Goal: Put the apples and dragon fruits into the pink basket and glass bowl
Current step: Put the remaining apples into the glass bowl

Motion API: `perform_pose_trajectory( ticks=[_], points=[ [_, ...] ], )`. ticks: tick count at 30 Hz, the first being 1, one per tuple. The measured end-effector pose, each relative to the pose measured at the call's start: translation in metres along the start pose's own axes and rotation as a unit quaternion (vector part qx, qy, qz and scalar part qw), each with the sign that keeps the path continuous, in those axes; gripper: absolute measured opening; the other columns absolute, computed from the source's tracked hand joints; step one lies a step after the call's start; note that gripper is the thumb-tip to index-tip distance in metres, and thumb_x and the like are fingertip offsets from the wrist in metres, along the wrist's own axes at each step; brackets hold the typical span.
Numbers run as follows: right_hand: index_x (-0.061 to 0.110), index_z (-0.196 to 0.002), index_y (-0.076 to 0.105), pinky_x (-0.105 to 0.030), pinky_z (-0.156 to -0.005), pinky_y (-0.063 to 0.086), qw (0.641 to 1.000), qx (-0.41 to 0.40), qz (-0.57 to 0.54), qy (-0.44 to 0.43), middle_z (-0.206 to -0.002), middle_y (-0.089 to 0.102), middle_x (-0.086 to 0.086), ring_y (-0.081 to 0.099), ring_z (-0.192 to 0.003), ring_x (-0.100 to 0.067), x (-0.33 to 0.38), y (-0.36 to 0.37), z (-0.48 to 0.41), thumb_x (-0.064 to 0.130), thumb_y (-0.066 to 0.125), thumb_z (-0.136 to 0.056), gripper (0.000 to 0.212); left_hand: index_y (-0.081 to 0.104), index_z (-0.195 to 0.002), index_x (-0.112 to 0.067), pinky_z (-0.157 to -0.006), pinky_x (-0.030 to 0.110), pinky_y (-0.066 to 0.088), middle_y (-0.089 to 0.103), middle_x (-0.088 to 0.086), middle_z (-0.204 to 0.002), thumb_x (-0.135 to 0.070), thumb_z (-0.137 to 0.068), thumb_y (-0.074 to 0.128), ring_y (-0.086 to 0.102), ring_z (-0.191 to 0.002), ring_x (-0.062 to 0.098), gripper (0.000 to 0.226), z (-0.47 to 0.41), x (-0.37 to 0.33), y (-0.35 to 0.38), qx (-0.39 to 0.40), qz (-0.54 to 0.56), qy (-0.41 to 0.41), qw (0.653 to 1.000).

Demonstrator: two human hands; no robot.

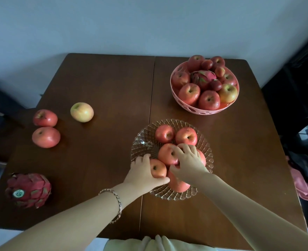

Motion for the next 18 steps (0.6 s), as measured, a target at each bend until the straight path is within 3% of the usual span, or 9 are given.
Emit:
perform_pose_trajectory(
  ticks=[3,7,11,18],
  points=[
    [0.031,-0.145,0.025,-0.041,-0.112,0.022,0.999,0.04,0.003,-0.03,-0.153,0.02,0.001,0.016,-0.139,-0.026,0.003,-0.005,-0.008,0.027,0.054,-0.082,0.07,0.029,-0.14,-0.015,-0.104,0.04,0.043,0.042,0.005,-0.136,-0.056,-0.062,0.074,0.041,-0.127,0.025,0.099,-0.001,0.002,0.0,-0.028,0.081,-0.026,0.996],
    [0.034,-0.145,0.024,-0.044,-0.112,0.022,0.995,0.077,0.04,-0.056,-0.155,0.018,-0.002,0.012,-0.141,-0.026,0.004,-0.007,-0.015,0.033,0.056,-0.084,0.069,0.041,-0.123,-0.018,-0.092,0.032,0.048,0.051,-0.005,-0.11,-0.043,-0.06,0.078,0.05,-0.112,0.018,0.078,0.003,-0.001,-0.006,-0.032,0.053,0.017,0.998],
    [0.036,-0.144,0.026,-0.04,-0.111,0.029,0.993,0.064,0.067,-0.073,-0.153,0.023,0.0,0.018,-0.138,-0.024,-0.001,-0.007,-0.016,0.03,0.054,-0.088,0.063,0.042,-0.121,-0.018,-0.089,0.028,0.046,0.051,-0.001,-0.118,-0.034,-0.063,0.081,0.049,-0.111,0.017,0.072,0.005,-0.005,-0.011,0.032,-0.02,0.086,0.996],
    [0.037,-0.144,0.026,-0.041,-0.111,0.03,0.993,0.072,0.068,-0.07,-0.153,0.022,0.0,0.017,-0.138,-0.024,0.002,-0.006,-0.016,0.028,0.053,-0.088,0.063,0.038,-0.13,-0.018,-0.09,0.021,0.04,0.036,0.003,-0.134,-0.03,-0.071,0.078,0.05,-0.116,0.02,0.072,0.008,0.0,-0.01,0.043,0.023,0.09,0.995]
  ],
)
Point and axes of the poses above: each hand's wrist, its own z-axis away from the middle knuckle, its own y-axis out of the palm, x = y × z, the point moved 2 cm from there along -z, towards the middle knuckle
